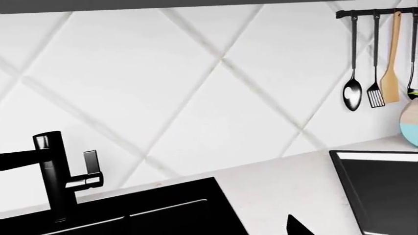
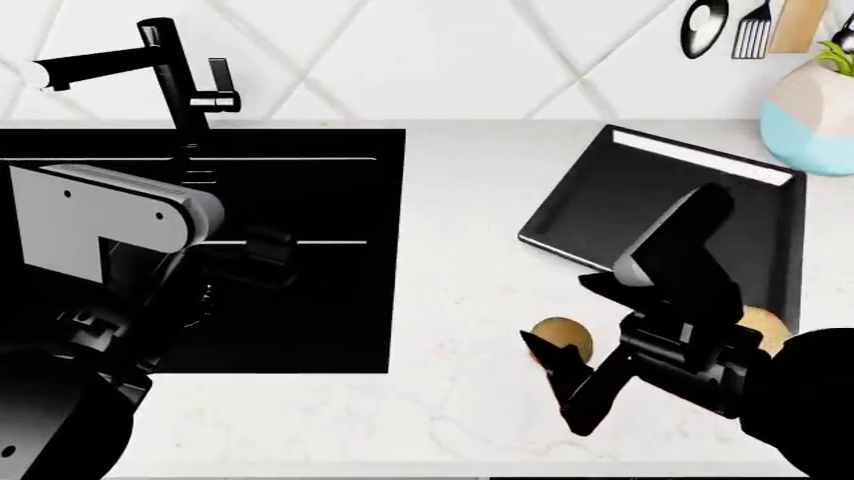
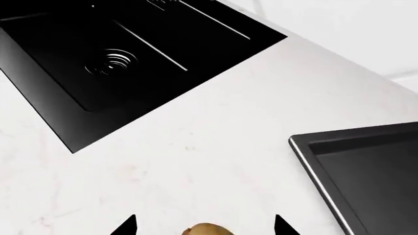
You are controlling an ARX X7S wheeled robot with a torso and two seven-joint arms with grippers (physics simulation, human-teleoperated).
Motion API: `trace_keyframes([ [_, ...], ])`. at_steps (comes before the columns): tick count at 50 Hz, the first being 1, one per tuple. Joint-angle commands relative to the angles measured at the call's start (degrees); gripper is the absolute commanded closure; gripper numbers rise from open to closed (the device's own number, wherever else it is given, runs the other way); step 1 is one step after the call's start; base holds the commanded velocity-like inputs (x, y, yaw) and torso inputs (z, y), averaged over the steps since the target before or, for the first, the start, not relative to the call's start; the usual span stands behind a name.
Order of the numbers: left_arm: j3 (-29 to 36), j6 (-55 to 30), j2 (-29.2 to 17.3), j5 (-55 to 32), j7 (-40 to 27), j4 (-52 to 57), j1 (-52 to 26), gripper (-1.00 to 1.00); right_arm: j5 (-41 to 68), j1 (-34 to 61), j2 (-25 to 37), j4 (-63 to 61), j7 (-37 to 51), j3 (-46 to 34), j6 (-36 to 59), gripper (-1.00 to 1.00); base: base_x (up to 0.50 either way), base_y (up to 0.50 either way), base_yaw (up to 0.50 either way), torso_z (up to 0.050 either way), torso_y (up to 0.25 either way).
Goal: Pick up the fruits and vegetables and place them in the sink. Turn on the sink faucet to wash them. Then turn the sink off and put them in the tray.
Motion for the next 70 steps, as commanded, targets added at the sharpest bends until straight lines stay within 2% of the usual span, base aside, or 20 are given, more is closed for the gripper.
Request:
trace_keyframes([
  [1, 0.2, 0.7, -0.5, -0.3, -0.1, -0.2, 0.2, -1.00, -4.0, -0.3, 0.2, 3.7, -0.6, -7.0, -3.1, -1.00, 0.00, 0.00, 0.00, 0.000, 0.000],
  [16, 0.0, 1.4, -0.7, -0.8, -0.3, -0.6, 0.3, -1.00, -10.4, 1.5, -0.6, 8.6, -1.5, -18.4, -4.7, -1.00, 0.00, 0.00, 0.00, 0.000, 0.000],
  [27, -0.4, 2.1, -0.9, -1.1, -0.4, -1.1, 0.6, -1.00, -12.1, 2.0, -0.7, 10.4, -0.2, -21.2, -3.8, -1.00, 0.00, 0.00, 0.00, 0.000, 0.000],
  [28, -0.5, 2.2, -0.9, -1.2, -0.4, -1.1, 0.6, -1.00, -12.3, 2.1, -0.7, 10.7, -0.1, -21.1, -4.1, 1.00, 0.00, 0.00, 0.00, 0.000, 0.000],
  [35, -0.3, 2.3, -1.0, -1.4, -0.6, -1.2, 0.6, -1.00, -12.0, 4.3, -0.7, 9.0, 1.4, -17.4, -5.3, 1.00, 0.00, 0.00, 0.00, 0.000, 0.000],
  [40, -0.6, 1.3, -1.0, -2.0, -0.8, -0.8, -0.1, -1.00, -9.1, 8.7, -0.5, 4.8, 3.2, -12.1, -2.3, 1.00, 0.00, 0.00, 0.00, 0.000, 0.000],
  [48, -2.9, -4.5, -1.3, -4.5, -1.0, 0.9, -4.6, -1.00, -5.4, 11.3, -0.5, -0.1, 6.3, -2.0, -2.6, 1.00, 0.00, 0.00, 0.00, 0.000, 0.000],
  [53, -5.9, -7.7, -1.2, -6.2, -0.7, 1.8, -6.7, -1.00, -5.1, 10.4, -0.3, -2.5, 7.3, 1.7, -5.2, 1.00, -0.48, 0.19, 0.00, 0.000, 0.000],
  [62, -10.2, -9.7, -1.8, -7.6, -0.3, 2.1, -7.0, -1.00, -6.5, 11.7, -1.3, -4.2, 8.2, 2.8, -9.4, 1.00, -0.48, 0.36, 0.00, 0.000, 0.000],
  [70, -11.7, -10.9, -2.9, -8.6, -0.3, 1.4, -8.5, -1.00, -7.0, 12.5, -2.8, -5.6, 7.0, 0.1, -11.8, 1.00, -0.17, 0.50, 0.00, 0.000, 0.000],
])
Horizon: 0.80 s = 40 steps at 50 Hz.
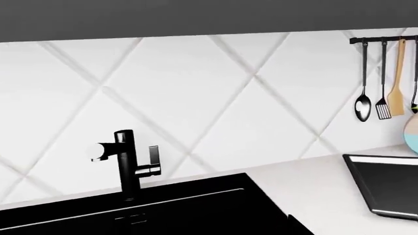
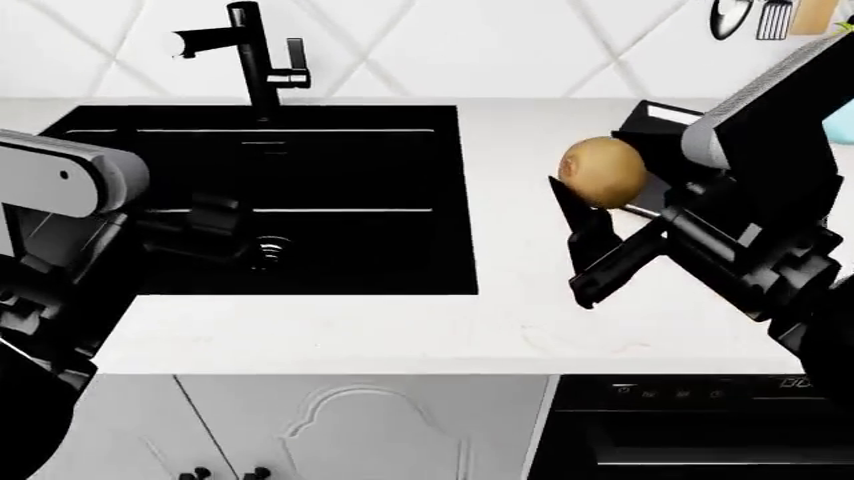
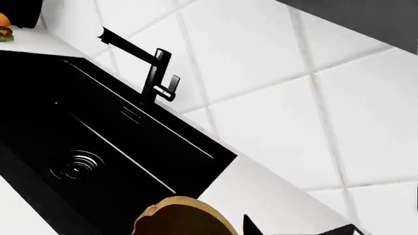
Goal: Pick up the fruits and vegetables and place them in the sink. Turn on the sink faucet to wash them. Then turn the sink off and put them in the tray.
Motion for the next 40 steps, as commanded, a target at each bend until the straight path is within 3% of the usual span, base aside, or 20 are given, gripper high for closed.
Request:
trace_keyframes([
  [1, -3.1, -2.6, -1.2, -1.6, 0.0, -0.3, -2.2, -1.00, -0.8, 1.5, -1.6, -2.5, -0.3, -0.4, -3.4, 1.00, 0.00, 0.50, 0.00, 0.000, 0.000],
  [40, -3.9, -2.8, -2.5, -6.4, -2.7, -0.2, -2.6, -1.00, -3.9, -1.1, -1.6, -1.8, -0.2, -4.7, -8.1, 1.00, 0.00, 0.50, 0.00, 0.000, 0.000],
])
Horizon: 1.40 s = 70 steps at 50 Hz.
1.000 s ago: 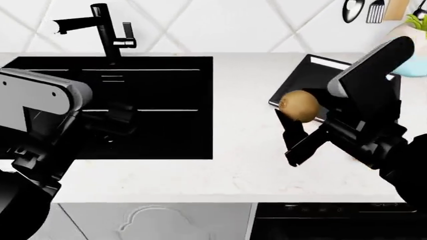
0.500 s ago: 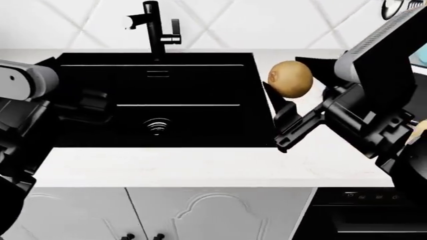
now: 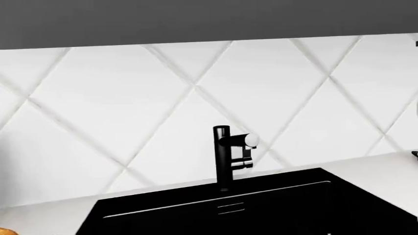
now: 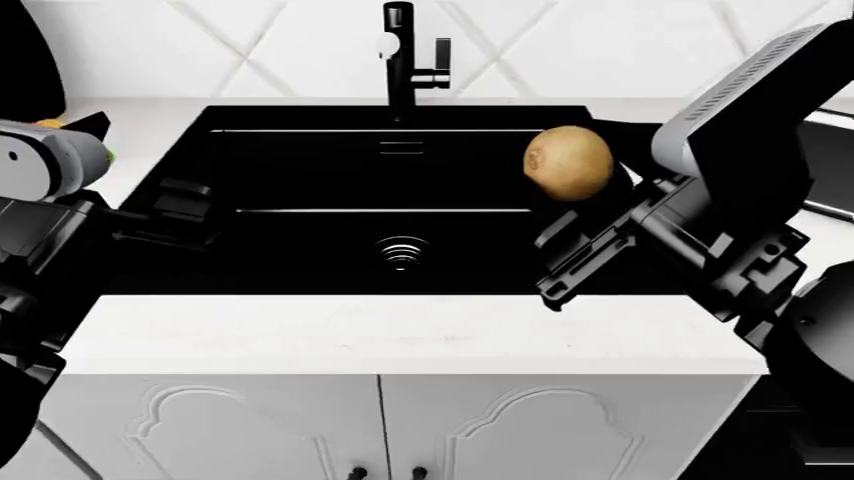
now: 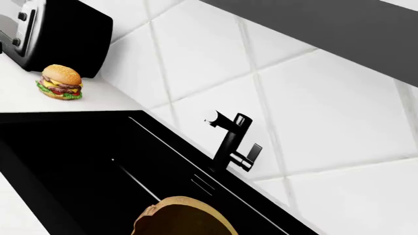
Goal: Pick up the fruits and vegetables and place them in the sink. Turn on the sink faucet to wash them. Then turn the sink off and put them in the tray.
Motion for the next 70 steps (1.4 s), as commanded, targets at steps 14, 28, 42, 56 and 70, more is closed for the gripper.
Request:
trace_keyframes([
  [14, 0.3, 1.3, -1.2, -2.3, -1.7, -0.1, 0.9, -1.00, -3.8, -1.2, 0.7, -0.2, -1.1, -2.0, -4.9, 1.00, 0.00, 0.50, 0.00, 0.000, 0.000],
  [28, 1.3, 2.9, -2.0, -2.6, -2.5, -0.5, 1.7, -1.00, -6.0, -1.4, 1.5, -0.3, -1.7, -3.9, -7.0, 1.00, 0.07, 0.50, 0.00, 0.000, 0.000],
  [42, 2.1, 3.7, -2.0, -3.4, -3.3, -1.2, 1.9, -1.00, -6.2, -2.8, 1.6, 0.0, -1.5, -3.3, -8.7, 1.00, 0.11, 0.50, 0.00, 0.000, 0.000],
  [56, 2.8, 5.2, -2.4, -3.9, -3.7, -1.5, 3.1, -1.00, -6.8, -3.6, 2.0, -0.1, -1.6, -3.3, -10.3, 1.00, 0.13, 0.50, 0.00, 0.000, 0.000],
  [70, 6.8, 9.7, -3.0, -2.0, -3.9, -2.8, 6.3, -1.00, -7.6, -4.5, 2.1, 0.9, -0.9, -3.7, -10.8, 1.00, 0.34, 0.27, 0.00, 0.000, 0.000],
])
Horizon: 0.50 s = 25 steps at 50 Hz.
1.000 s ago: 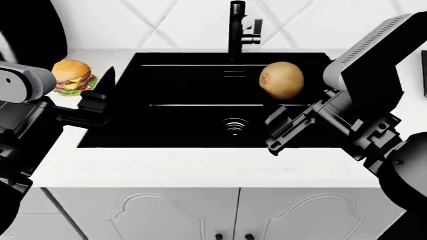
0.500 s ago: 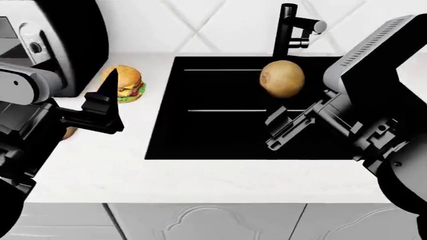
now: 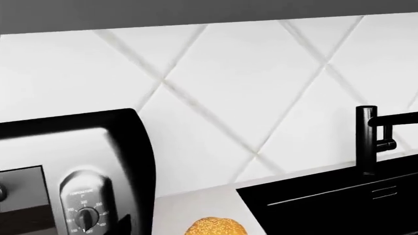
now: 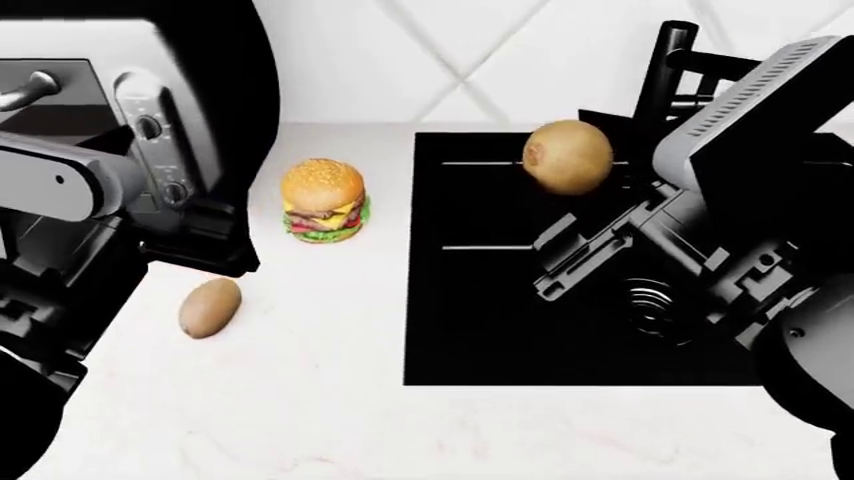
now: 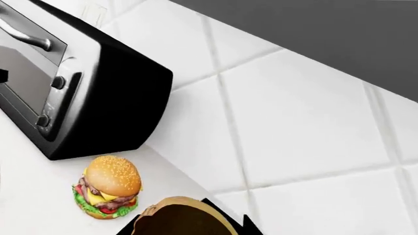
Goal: Pick up the fruits and vegetables and place them in the sink. Turn on the sink faucet to wash them. Then turn the sink off and put them in the tray.
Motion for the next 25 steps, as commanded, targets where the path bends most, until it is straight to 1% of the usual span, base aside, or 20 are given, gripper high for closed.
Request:
trace_keyframes([
  [1, 3.8, 4.2, -0.9, 2.1, -0.1, -1.5, 3.0, -1.00, -1.6, -0.6, 0.2, 0.7, 0.1, -0.5, -0.3, 1.00, 0.00, 0.00, 0.00, 0.000, 0.000],
  [4, 6.3, 6.9, -2.0, 4.6, -0.2, -3.2, 5.1, -1.00, -1.5, -0.7, 0.2, 0.7, 0.2, -0.6, 0.0, 1.00, 0.00, 0.00, 0.00, 0.000, 0.000],
  [9, 9.8, 8.8, -3.3, 7.0, -0.5, -5.2, 7.3, -1.00, -1.0, -0.6, 0.6, 0.4, 0.2, -0.7, 0.5, 1.00, 0.00, 0.00, 0.00, 0.000, 0.000],
  [16, 12.5, 9.2, -4.3, 7.7, 0.2, -7.5, 8.3, -1.00, -0.9, -0.3, 0.8, 0.3, 0.1, -0.7, 0.4, 1.00, 0.00, 0.00, 0.00, 0.000, 0.000],
  [25, 14.6, 9.4, -5.4, 9.5, -0.7, -10.4, 8.0, -1.00, -0.7, -0.7, 1.4, 0.3, -0.4, -0.6, -0.1, 1.00, 0.00, 0.00, 0.00, 0.000, 0.000],
])
